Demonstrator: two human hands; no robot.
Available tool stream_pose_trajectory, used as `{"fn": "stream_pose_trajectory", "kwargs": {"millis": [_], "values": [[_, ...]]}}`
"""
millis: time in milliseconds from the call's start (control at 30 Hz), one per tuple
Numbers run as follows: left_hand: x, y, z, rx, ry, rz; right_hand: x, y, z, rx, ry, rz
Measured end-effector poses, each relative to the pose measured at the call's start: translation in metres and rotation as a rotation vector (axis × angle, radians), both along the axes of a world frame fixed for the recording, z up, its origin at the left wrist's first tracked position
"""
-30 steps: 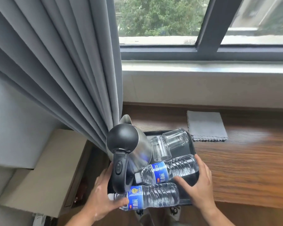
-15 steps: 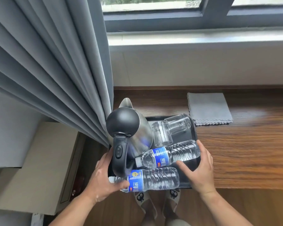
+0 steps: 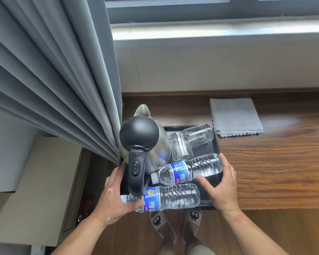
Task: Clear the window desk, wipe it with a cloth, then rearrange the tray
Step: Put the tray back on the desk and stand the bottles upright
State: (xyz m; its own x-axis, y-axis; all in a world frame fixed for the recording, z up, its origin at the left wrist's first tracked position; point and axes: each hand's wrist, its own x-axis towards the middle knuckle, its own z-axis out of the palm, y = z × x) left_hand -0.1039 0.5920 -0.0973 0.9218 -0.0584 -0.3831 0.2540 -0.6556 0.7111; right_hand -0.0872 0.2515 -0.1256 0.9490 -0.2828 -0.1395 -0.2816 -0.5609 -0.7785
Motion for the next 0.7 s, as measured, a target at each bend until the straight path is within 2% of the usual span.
{"fn": "stream_pose_trajectory", "kwargs": {"millis": [700], "values": [[0.0017, -0.0058, 0.0068, 0.005, 0.024, -0.005, 0.0026, -0.0023, -0.0038, 0.014, 0.017, -0.003]]}}
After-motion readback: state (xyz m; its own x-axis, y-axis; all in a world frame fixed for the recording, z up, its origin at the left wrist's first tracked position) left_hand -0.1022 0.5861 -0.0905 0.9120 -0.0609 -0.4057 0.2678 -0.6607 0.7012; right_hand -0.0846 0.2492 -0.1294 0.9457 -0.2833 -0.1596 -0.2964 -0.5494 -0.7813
